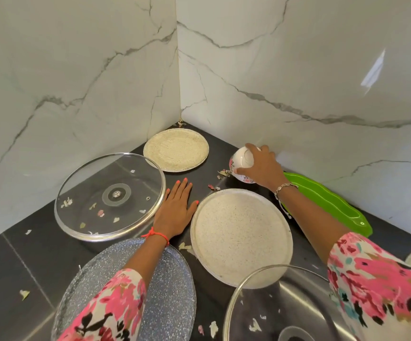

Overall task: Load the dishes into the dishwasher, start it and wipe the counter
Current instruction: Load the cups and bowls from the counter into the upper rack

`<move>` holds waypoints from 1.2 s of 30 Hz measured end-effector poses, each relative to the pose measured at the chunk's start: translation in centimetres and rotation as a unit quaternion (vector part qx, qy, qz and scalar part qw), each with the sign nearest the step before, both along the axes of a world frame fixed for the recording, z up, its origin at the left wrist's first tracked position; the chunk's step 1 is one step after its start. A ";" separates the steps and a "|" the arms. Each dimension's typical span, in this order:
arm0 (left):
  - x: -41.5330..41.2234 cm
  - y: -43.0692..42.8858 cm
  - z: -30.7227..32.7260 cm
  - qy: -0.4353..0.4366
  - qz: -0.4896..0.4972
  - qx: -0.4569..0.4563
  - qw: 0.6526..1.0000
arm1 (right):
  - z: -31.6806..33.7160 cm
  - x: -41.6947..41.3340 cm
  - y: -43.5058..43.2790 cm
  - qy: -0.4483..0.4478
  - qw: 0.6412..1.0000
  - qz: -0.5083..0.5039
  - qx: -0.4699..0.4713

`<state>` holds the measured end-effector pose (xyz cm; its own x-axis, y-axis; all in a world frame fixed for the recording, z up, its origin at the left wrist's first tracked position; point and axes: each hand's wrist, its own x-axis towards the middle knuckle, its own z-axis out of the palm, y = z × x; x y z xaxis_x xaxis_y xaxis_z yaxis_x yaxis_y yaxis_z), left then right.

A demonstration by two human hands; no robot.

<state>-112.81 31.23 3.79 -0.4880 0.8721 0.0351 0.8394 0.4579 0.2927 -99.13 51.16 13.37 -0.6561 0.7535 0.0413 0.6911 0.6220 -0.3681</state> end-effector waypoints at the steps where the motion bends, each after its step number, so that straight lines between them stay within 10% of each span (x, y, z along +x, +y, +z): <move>1: 0.2 0.0 0.1 0.000 0.001 0.001 1.000 | 0.6 0.6 -0.6 -0.002 1.000 0.000 0.012; 10: 2.0 -1.0 5.3 -0.137 0.009 0.000 0.991 | 4.4 8.8 -8.3 -0.001 1.000 0.012 -0.022; 27: 30.1 -27.9 8.6 -0.077 -0.031 0.157 0.984 | 5.3 36.8 -33.3 -0.002 0.999 -0.021 -0.044; 36: 48.2 -42.9 2.5 -0.095 -0.048 0.032 0.994 | 1.2 52.3 -48.9 -0.057 0.994 -0.041 -0.081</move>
<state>-64.60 -11.69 6.25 -0.4053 0.9141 0.0071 0.8049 0.3532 0.4769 -46.79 2.23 14.54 -0.5862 0.7950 -0.1562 0.7795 0.5009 -0.3761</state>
